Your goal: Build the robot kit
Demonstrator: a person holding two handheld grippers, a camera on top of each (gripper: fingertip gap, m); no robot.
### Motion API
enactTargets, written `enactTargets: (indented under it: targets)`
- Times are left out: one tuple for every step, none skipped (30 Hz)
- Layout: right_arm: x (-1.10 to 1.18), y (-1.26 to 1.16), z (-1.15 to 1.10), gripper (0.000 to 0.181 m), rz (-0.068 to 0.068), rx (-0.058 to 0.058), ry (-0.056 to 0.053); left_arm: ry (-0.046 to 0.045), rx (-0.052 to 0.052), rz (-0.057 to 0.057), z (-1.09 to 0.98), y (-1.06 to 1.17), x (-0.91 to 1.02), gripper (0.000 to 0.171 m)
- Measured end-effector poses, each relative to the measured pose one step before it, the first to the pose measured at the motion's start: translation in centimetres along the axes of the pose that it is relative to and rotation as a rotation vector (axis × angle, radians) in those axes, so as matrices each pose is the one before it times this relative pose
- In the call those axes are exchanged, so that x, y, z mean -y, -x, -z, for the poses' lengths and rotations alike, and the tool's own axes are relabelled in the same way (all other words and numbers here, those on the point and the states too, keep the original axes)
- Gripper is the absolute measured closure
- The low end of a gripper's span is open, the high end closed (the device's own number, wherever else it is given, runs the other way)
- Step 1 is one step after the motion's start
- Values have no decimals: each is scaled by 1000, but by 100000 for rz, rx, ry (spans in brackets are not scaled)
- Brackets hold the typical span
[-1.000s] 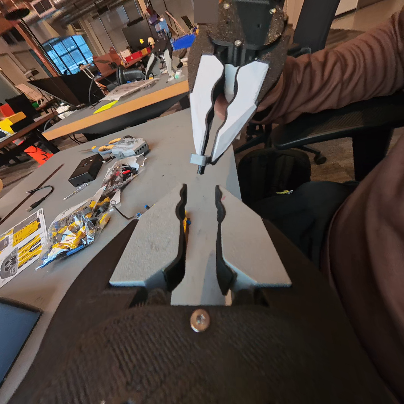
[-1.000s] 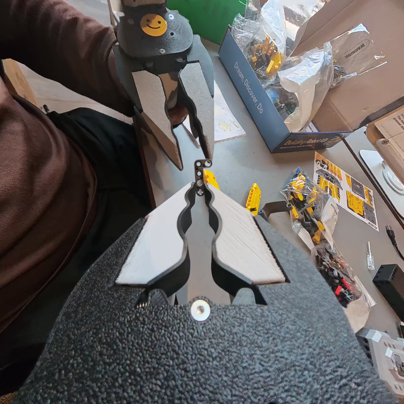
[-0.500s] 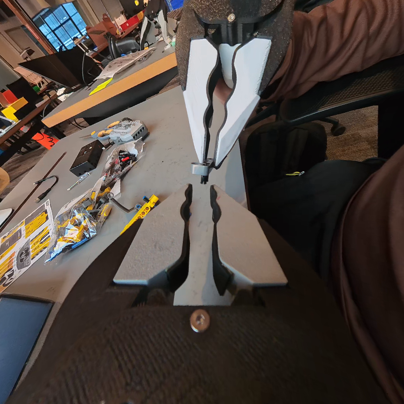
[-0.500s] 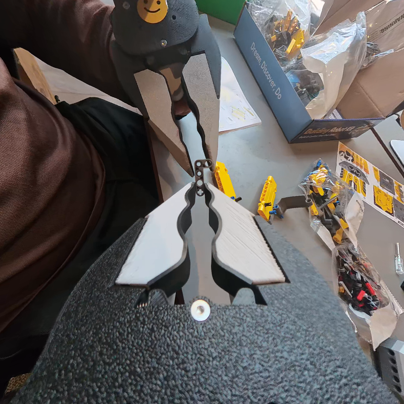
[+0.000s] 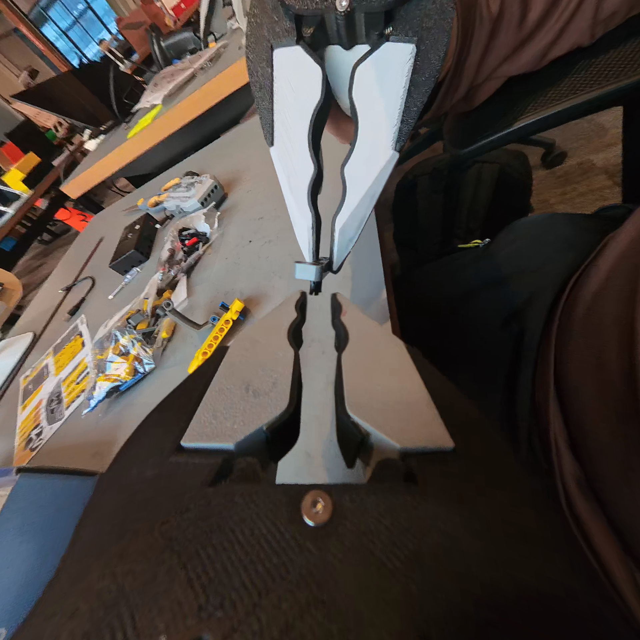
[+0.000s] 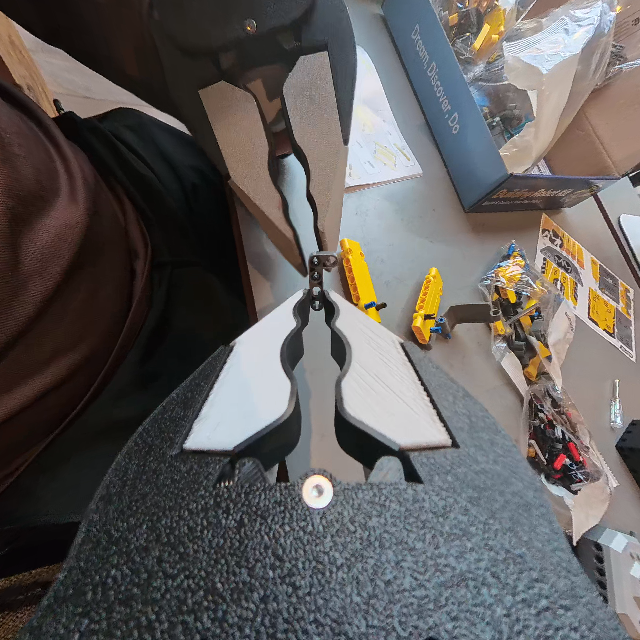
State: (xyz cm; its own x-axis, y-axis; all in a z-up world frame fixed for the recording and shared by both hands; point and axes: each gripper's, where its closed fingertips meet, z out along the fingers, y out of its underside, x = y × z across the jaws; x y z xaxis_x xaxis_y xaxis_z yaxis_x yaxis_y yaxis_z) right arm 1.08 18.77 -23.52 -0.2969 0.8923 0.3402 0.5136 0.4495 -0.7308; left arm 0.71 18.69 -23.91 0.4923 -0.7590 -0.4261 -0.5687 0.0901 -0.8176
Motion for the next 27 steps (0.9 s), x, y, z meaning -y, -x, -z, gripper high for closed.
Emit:
enactTargets:
  targets:
    - [-35, 48, -45, 173, 558, -8, 375, 731, -775, 1151, -61, -46, -73, 157]
    - [-1, 30, -31, 173, 566, -122, 327, -122, -204, 330, -3, -6, 28, 158]
    - [3, 19, -34, 173, 522, -159, 271, -565, 20, -313, 29, -35, 88, 161]
    - [-29, 23, -39, 173, 457, -153, 368, -458, 210, -493, 28, -29, 71, 165]
    - [-47, 48, -36, 173, 423, 25, 379, 72, 459, -352, 9, 15, 1, 167]
    - [-38, 38, -20, 173, 363, -95, 291, 208, 452, -318, -27, 24, -26, 168]
    - [-45, -44, -21, 173, 470, -602, 384, 347, 517, -391, -34, 36, -48, 168]
    - [-33, -69, -9, 173, 680, -841, 457, 353, 818, -515, -40, 69, -36, 168]
    - [-17, -84, -19, 173, 746, -961, 421, 192, 846, -686, -28, 63, -24, 169]
    - [25, -77, -1, 173, 635, -935, 39, -153, 1040, -905, 8, 75, 14, 169]
    - [139, -71, 26, 172, 251, -735, -758, -635, 1272, -1020, 39, 116, 66, 170]
    - [183, -15, 45, 171, -370, -3, -1245, -1037, 1209, -835, 56, 122, 125, 170]
    - [158, 1, 53, 169, -908, 531, -1151, -963, 612, -358, 67, 82, 119, 170]
    - [134, -37, 77, 169, -947, 368, -1014, -814, 239, 217, 52, 65, 102, 170]
    - [181, -68, 108, 169, -492, 29, -1194, -1235, -12, 575, 85, 53, 170, 170]
    - [217, -53, 137, 170, 79, -287, -1231, -1319, -499, 745, 76, -3, 184, 170]
    - [279, -24, 137, 171, 545, -445, -1265, -967, -95, 767, 77, 56, 131, 170]
    - [270, -20, 98, 171, 787, -646, -958, -753, -76, 639, 55, 45, 94, 170]
    - [192, -9, 56, 171, 951, -554, -424, -444, -441, 520, 34, -9, 62, 170]
    - [133, 19, 4, 172, 994, -458, -116, -278, -348, 425, 6, -25, 49, 170]
    - [53, 22, -38, 172, 859, -473, 208, -90, -154, 322, 3, -6, 24, 170]
    - [-13, 28, -47, 172, 766, -408, 369, 113, -197, -37, -29, -55, 2, 170]
    - [35, 59, -46, 172, 680, -186, 103, 273, -133, -243, -34, -47, -19, 170]
    - [39, 44, -39, 172, 402, -130, 35, 309, -14, -281, -42, -50, -20, 170]
    - [15, 35, -35, 172, 243, -88, 100, 342, -23, -161, -39, -34, -38, 169]
    - [-5, 19, -42, 172, 203, -58, 230, 419, -82, 192, -28, -17, -30, 170]
    - [-30, 8, -34, 172, 100, -84, 179, 400, -216, 511, -19, 1, -51, 170]
